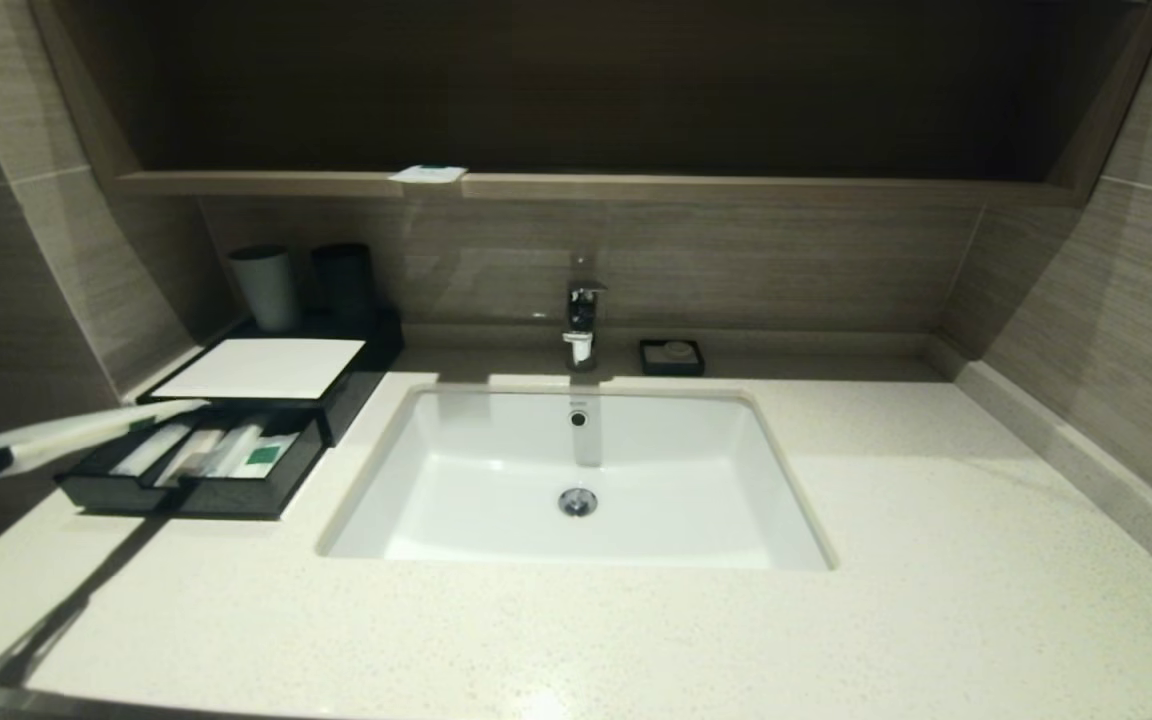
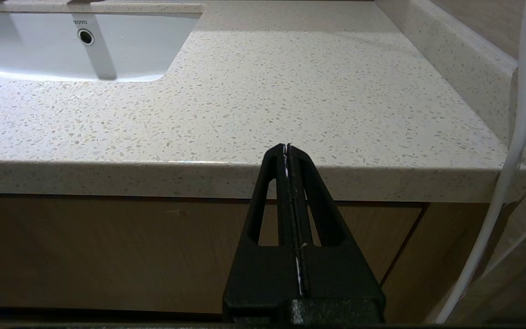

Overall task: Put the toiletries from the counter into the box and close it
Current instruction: Place the bathroom toiletry into the drawer

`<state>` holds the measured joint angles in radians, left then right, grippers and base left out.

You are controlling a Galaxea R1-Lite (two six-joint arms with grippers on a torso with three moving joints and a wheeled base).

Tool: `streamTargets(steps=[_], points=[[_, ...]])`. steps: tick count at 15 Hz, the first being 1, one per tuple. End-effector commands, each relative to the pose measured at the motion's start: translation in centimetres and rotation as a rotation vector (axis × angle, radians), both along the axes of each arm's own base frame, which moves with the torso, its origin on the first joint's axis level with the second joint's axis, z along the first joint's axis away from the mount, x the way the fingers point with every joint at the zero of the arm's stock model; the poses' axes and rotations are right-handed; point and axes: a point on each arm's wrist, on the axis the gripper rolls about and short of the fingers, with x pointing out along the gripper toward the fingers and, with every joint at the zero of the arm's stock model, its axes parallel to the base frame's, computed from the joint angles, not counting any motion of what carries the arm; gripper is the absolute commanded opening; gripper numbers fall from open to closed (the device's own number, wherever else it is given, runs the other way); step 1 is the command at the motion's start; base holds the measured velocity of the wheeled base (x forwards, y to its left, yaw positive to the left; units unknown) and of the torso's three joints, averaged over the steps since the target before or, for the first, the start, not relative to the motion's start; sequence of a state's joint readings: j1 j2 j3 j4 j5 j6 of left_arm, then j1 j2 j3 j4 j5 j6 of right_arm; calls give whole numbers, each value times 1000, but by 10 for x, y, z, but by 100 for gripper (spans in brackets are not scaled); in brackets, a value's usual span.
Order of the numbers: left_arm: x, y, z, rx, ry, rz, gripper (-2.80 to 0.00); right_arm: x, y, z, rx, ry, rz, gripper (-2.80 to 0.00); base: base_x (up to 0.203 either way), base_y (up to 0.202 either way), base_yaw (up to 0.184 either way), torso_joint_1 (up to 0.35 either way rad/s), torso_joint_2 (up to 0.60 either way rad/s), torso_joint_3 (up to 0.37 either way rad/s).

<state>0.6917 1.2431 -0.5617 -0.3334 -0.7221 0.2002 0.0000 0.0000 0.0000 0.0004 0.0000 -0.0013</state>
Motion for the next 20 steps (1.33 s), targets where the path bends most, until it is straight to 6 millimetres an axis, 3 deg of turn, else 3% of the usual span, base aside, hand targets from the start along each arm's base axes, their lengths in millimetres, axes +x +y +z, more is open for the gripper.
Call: streamTargets(steps=[1,20], points=[[5,4,-7,-8,25,-6,-280,0,0,0,0,1,0,-280,0,0,0,0,0,0],[51,14,-31,19,89,-21,-280,0,0,0,0,1,0,-280,0,0,0,0,0,0]])
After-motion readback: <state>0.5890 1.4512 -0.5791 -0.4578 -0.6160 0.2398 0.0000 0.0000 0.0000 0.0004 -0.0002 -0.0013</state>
